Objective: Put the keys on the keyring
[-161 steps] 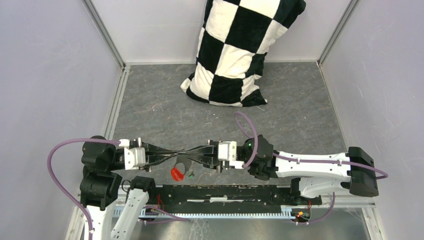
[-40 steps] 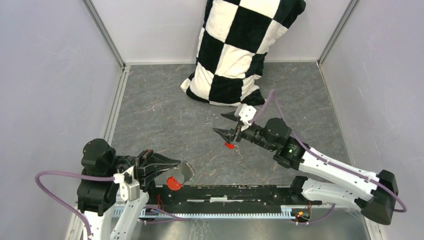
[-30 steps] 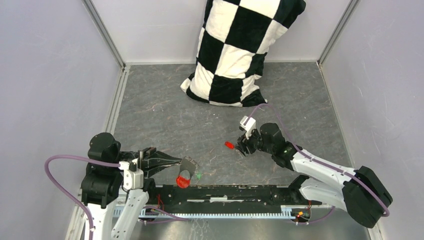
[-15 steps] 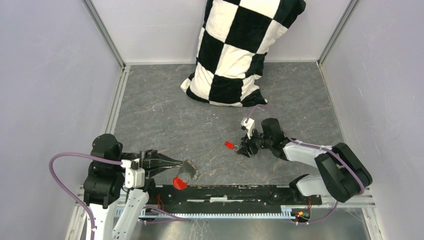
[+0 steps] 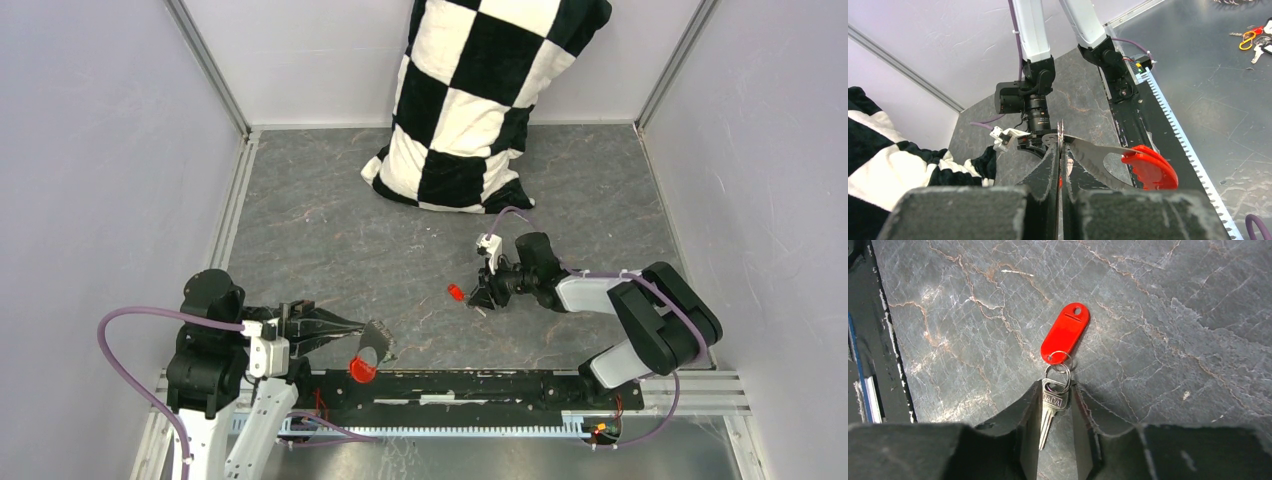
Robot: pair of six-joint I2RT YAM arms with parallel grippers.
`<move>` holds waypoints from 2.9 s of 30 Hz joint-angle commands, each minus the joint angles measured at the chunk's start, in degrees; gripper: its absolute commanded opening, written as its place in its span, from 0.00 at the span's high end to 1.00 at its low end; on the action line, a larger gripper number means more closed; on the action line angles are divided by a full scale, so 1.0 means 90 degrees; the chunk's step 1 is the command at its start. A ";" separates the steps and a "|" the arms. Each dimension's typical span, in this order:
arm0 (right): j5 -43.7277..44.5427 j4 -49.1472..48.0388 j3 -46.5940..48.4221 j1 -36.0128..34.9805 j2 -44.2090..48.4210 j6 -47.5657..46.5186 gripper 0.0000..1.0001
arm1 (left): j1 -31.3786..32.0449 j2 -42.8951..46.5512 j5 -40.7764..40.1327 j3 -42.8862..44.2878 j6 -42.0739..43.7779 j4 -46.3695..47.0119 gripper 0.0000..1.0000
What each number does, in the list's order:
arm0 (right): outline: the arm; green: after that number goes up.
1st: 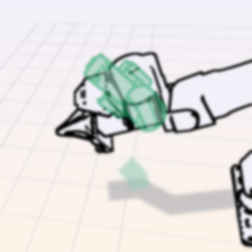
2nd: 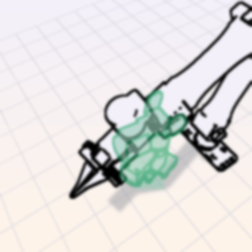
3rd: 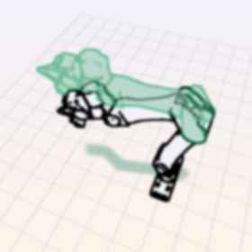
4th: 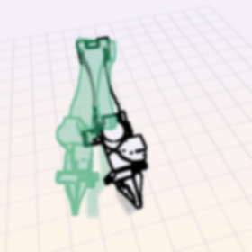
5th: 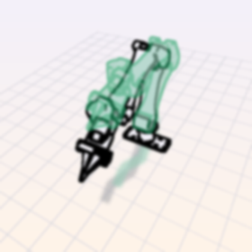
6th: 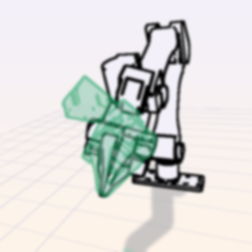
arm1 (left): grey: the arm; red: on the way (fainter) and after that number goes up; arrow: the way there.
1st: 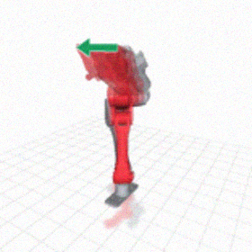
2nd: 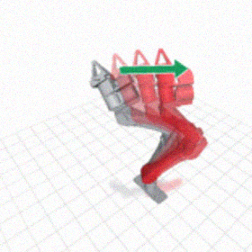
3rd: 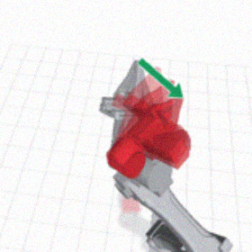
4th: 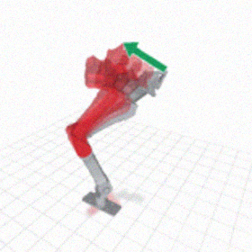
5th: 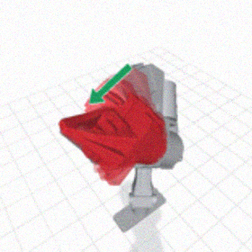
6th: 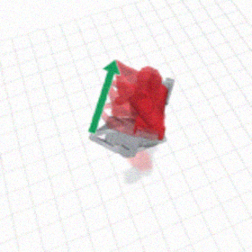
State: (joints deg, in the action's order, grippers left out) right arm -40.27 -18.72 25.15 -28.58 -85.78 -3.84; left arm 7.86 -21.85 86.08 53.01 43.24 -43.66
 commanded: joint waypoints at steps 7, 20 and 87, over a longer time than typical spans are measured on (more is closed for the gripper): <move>-0.0402 -0.0215 0.0263 0.0036 -0.0081 0.0263 0.81 | -0.0004 0.0103 0.0153 -0.0021 -0.0195 0.0078 0.98; -0.0118 -0.0198 0.0231 0.0040 0.0286 0.0167 0.68 | 0.0006 0.0137 0.0094 0.0057 0.0118 -0.0302 0.98; 0.2492 0.2470 0.3771 -0.5049 0.3336 -0.4036 0.99 | 0.0006 -0.0397 0.0825 0.0294 0.0067 -0.0308 0.98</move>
State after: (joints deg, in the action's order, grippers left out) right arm -20.45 -2.90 53.74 -69.76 -53.43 -31.70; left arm 7.86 -25.15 87.55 52.88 43.31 -46.83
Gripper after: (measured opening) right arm 0.011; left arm 0.041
